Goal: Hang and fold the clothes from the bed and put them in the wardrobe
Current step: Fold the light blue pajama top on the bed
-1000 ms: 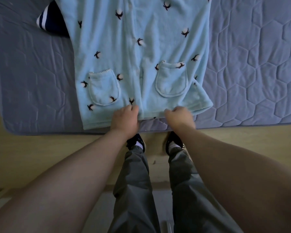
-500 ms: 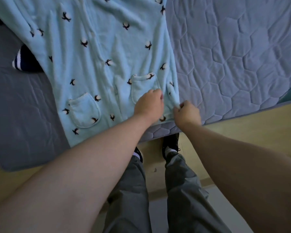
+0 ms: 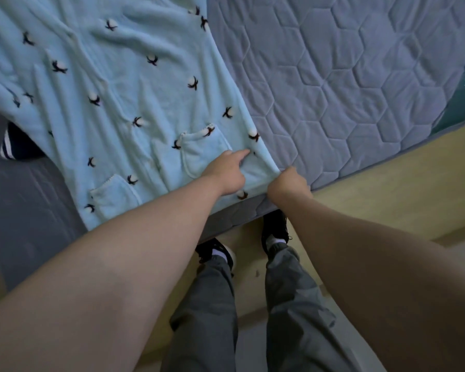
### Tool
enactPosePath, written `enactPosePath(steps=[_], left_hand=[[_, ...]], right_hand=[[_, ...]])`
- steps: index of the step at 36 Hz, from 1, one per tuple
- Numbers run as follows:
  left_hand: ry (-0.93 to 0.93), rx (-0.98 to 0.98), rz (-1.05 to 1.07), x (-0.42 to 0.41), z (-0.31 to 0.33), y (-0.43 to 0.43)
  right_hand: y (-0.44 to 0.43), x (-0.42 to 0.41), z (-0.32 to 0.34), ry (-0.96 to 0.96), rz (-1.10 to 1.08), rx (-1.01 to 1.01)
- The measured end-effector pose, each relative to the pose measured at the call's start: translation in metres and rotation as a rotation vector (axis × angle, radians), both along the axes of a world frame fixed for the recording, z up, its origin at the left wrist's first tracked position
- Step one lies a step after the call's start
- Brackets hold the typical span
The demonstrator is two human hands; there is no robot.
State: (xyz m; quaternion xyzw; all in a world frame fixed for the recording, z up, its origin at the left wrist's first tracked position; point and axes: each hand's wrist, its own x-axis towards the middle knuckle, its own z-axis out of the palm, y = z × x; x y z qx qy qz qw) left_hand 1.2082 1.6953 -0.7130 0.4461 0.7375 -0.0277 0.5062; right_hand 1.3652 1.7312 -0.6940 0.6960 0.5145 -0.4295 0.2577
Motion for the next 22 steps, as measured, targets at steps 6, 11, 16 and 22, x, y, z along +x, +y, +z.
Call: enactPosePath(steps=[6,11,16,22], left_hand=[[0.052,0.158,0.242,-0.001,0.003,-0.010],[0.225,0.143,0.314,-0.008,0.001,-0.014],[0.179,-0.001,0.059,-0.007,-0.003,-0.031],[0.116,0.062,-0.067,0.020,-0.003,-0.040]], right_hand=[[-0.004,-0.009,-0.003,0.089,0.300,0.290],[0.003,-0.008,-0.013,0.167,0.176,0.164],[0.010,0.002,-0.015,0.183,0.054,0.183],[0.020,0.022,-0.016,0.155,0.024,0.117]])
